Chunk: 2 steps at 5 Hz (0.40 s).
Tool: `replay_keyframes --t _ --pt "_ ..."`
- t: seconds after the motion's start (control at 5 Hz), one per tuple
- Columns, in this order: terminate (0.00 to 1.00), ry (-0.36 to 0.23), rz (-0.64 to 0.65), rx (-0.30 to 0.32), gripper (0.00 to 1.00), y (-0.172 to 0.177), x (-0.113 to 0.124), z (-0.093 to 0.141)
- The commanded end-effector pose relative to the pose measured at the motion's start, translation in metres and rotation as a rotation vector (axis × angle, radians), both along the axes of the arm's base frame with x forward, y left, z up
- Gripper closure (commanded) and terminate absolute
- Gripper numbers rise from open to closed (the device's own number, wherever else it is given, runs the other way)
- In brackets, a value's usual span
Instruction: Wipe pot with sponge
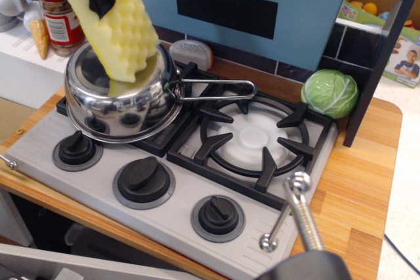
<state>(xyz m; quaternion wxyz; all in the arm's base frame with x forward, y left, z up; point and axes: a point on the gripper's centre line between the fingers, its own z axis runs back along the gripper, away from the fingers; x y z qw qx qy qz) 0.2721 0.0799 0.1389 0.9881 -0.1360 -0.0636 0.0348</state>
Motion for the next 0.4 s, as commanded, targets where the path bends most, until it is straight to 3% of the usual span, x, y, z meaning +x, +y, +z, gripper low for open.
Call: replay_keyframes --t 0.0,0.2 --pt "0.0 0.001 0.012 0.026 1.0 0.01 0.005 -0.001" --pt "1.0 -0.03 -0.009 0.067 1.0 0.05 0.003 0.006"
